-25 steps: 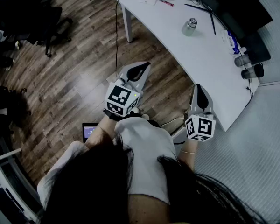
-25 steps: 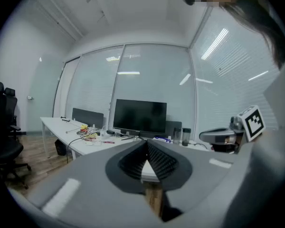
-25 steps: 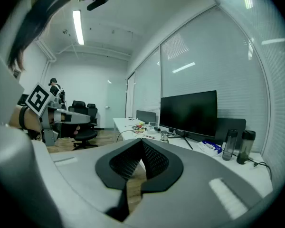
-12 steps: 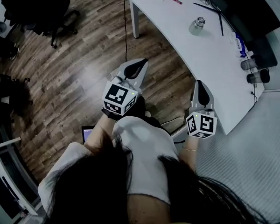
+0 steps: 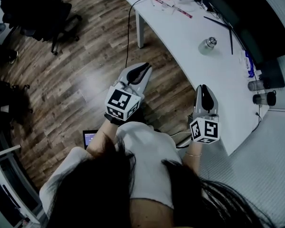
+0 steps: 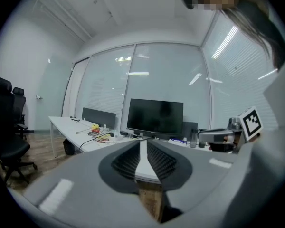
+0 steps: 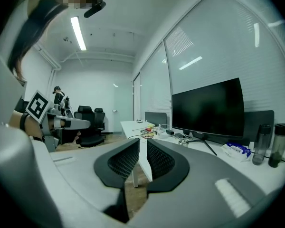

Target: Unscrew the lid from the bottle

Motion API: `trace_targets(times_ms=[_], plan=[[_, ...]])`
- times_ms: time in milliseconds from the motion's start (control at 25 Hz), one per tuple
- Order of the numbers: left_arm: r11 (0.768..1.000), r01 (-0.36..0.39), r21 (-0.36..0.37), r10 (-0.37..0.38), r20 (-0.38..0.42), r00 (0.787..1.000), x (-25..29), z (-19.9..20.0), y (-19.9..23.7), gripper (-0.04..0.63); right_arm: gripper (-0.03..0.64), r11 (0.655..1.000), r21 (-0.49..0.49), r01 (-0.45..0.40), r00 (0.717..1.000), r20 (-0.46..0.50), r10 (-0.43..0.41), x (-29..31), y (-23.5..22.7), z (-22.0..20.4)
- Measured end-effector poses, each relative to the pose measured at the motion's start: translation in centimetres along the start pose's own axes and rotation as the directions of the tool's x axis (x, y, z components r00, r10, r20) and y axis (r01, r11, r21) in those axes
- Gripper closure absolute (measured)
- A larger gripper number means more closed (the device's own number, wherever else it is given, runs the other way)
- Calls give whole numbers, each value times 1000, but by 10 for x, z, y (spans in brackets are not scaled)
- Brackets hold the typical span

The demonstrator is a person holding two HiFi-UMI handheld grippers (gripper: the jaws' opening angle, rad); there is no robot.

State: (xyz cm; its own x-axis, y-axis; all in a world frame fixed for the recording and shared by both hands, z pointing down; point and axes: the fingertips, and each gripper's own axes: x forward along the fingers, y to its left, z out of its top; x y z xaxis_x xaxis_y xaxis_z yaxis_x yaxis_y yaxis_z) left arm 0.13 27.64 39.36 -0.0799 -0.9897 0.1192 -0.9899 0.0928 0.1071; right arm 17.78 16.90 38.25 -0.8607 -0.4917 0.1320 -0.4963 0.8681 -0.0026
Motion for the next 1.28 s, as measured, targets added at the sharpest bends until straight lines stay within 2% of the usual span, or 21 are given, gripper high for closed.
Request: trace_targets(times_ms=[200,560,680,1000,1280], plan=[[1000,17,-14,-18,-6,1000,42,12,60,531,552,999,28,16,1000,-16,-16,67,-2,6],[998,49,-30,-50,-24,998,89,17,139,430,512,998,54,36,999,-32,-34,155,3,11],[997,74,-35,-75,-34,997,95,17,157,426,507,997,63,49,998,-51,-46,174,8,9],[984,175,-29,-177,-53,983,114,16,170,420,463,988,76,136,989,-76,-130,185,4,8],[956,290,-44,-293,-81,953,169,7,150,357,426,962,112,247,967,-89,-238,187,-49,-3]])
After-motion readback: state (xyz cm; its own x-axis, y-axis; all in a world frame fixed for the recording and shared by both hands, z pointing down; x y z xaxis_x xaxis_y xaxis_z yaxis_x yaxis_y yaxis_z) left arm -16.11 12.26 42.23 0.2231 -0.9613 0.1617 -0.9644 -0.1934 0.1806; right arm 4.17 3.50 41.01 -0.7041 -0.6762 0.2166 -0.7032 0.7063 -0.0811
